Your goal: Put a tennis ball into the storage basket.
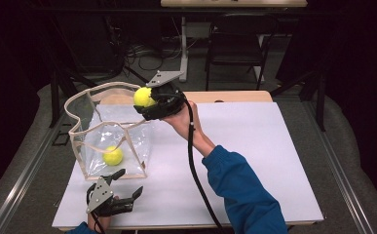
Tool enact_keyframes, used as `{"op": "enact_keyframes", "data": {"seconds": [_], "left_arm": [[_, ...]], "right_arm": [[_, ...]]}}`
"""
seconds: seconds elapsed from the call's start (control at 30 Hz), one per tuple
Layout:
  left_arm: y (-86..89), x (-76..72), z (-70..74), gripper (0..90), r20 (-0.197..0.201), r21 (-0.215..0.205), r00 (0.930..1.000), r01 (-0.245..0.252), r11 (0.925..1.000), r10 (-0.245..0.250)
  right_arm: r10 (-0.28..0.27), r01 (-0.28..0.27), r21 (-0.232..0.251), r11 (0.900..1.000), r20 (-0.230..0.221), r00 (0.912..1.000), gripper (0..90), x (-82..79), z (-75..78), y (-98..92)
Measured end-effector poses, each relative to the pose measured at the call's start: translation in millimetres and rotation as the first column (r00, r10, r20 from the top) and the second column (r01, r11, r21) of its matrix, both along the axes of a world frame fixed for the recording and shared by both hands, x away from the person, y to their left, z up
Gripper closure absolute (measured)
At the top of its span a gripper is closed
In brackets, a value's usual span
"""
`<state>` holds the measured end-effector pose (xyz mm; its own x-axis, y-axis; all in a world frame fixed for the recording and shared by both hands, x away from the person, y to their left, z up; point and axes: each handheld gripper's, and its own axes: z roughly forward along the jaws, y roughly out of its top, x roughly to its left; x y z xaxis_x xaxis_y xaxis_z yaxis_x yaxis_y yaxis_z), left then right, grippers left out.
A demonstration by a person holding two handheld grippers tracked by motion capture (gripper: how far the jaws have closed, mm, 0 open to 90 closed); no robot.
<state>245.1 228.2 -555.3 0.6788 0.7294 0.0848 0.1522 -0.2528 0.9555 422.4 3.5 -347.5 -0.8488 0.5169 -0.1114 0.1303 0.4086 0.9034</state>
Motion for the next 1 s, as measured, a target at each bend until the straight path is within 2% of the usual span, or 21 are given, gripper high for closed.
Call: {"op": "enact_keyframes", "data": {"seconds": [1.0], "left_arm": [[0.3, 0.1, 0.0, 16.0, 0.0, 0.004, 1.0, 0.001, 1.0, -0.001]], "right_arm": [[0.018, -0.018, -0.041, 0.999, -0.018, 0.9997, 26.6, 1.5, -3.0, 20.6]]}}
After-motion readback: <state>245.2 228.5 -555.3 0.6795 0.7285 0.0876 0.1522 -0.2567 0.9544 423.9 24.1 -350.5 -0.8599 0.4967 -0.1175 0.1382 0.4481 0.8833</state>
